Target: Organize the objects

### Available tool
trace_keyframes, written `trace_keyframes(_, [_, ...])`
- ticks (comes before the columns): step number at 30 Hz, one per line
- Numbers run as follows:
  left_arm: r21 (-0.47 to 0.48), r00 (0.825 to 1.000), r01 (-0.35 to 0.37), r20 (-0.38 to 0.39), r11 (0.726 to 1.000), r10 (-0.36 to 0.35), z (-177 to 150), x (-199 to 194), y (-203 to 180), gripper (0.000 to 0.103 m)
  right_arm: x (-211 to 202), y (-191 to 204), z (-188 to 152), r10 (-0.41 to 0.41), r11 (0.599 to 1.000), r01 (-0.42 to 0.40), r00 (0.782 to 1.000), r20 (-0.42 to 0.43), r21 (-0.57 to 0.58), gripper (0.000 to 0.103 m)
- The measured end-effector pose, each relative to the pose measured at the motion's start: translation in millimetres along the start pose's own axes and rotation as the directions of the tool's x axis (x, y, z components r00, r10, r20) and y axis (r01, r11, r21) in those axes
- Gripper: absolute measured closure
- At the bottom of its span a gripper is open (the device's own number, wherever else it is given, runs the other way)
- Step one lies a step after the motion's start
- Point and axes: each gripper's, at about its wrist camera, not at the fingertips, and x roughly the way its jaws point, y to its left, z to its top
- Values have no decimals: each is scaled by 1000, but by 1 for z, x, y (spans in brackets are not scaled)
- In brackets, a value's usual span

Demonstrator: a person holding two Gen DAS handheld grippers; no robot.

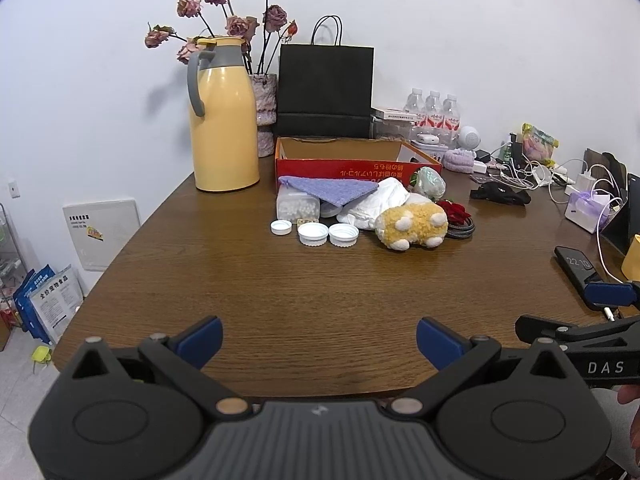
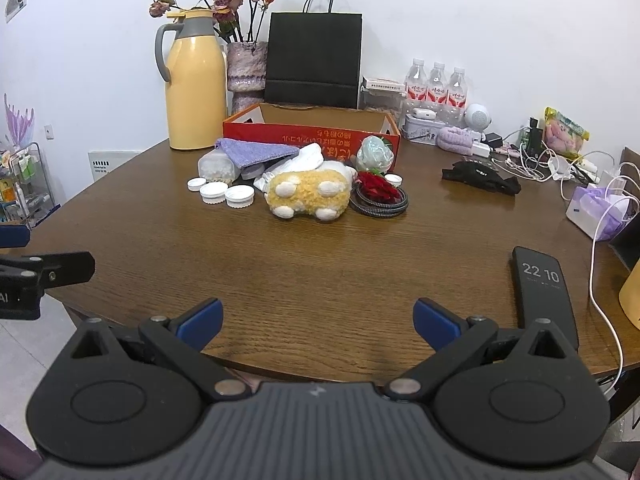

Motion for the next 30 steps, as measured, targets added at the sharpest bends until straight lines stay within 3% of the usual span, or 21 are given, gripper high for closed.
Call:
trace_keyframes(14, [-31, 1000, 3, -24, 1000, -4, 5, 9, -1, 0, 18, -7, -3, 35, 999, -33, 998, -58, 36, 0])
trace_keyframes(20, [-60, 998, 0, -65, 998, -3, 18, 54, 15, 0, 62, -24, 13, 130, 985, -111, 981, -142, 131, 0])
trace_keyframes(23, [-12, 997, 7, -75, 1000, -8, 28, 81, 19, 1, 84, -34, 29, 116, 984, -95, 985, -129, 153, 0])
trace_keyframes(25, [30, 999, 15, -28, 999, -14, 39, 97, 20, 1, 100, -43, 42, 115, 980, -94, 987, -115, 173, 0])
trace_keyframes(27, [45, 1000, 21, -12, 999, -20, 48, 115, 23, 1, 114, -51, 53, 152, 973, -141, 987, -49, 182, 0])
trace_keyframes(29, [52, 999, 39, 7, 998, -39, 61, 136, 27, 2, 131, -58, 59, 225, 959, -229, 973, 42, 166, 0])
trace_keyframes(30, [59, 999, 47, -2, 997, -47, 68, 147, 29, 3, 140, -58, 64, 255, 954, -255, 967, 20, 157, 0])
